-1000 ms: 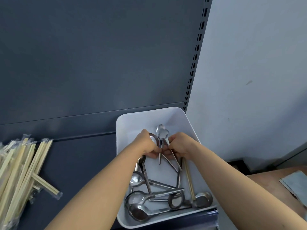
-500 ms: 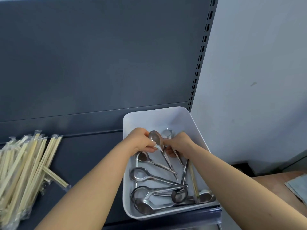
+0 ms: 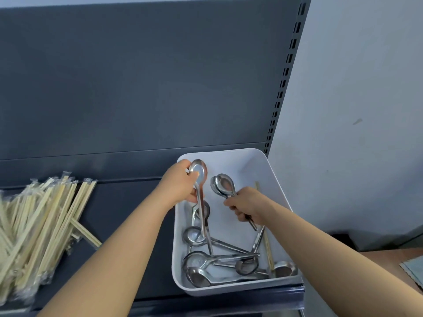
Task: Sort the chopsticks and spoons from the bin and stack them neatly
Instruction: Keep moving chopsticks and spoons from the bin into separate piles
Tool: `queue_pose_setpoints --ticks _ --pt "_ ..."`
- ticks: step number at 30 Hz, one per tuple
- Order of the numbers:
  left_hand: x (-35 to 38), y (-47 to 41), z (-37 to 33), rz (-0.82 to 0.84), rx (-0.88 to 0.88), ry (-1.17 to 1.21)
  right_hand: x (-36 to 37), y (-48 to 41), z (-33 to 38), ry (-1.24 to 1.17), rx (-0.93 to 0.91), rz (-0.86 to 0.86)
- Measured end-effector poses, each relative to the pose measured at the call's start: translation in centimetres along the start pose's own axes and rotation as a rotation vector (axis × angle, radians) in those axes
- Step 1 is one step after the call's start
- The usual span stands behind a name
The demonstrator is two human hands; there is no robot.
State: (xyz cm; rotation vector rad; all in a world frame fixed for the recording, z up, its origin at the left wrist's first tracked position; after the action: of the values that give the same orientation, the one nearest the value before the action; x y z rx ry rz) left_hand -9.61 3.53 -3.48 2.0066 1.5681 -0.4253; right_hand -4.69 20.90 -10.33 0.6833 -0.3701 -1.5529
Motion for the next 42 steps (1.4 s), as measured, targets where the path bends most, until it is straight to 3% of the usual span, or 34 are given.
queue_pose_setpoints --ticks 6,13,17,21,24,33,42 --pt "-2.5 1.8 1.7 -0.156 -0.040 0.191 3.4 0.1 -0.3 0.281 0.015 0.031" --pt "-2.9 3.1 2.9 -0.199 -0.056 0.286 3.6 -0.4 -0.3 0.257 0.039 0.006" --pt "-2.7 3.6 2.7 -0.210 -0.042 0.276 0.4 1.2 3.0 0.470 -0.183 -0.229" --pt "-2.6 4.0 2.1 -0.226 -0.014 0.260 -1.7 1.9 5.5 0.445 -0.325 -0.369" --pt "-3.4 4.5 2.7 -0.264 -0.034 0.320 -0.2 2.7 7.1 0.362 -0.351 -0.291" --pt "-12.3 9.7 9.9 -0.473 -0.050 0.540 12.5 8.7 12.5 0.326 -0.551 -0.045" --pt "-28.0 20.3 22.3 -0.708 -0.129 0.438 34.3 12.8 13.9 0.374 -0.600 0.156"
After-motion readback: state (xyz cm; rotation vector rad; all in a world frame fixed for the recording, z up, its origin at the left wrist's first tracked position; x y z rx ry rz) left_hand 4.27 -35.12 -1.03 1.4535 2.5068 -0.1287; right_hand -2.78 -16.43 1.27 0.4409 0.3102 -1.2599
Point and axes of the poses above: each hand's wrist, its own y-axis away from the middle knuckle, its own x-axis out of the palm, z = x × y, the point moved 6 cm from there along -y, towards the middle knuckle, and after that the axes turned 3 degrees about -y, right-handed, at the moved point
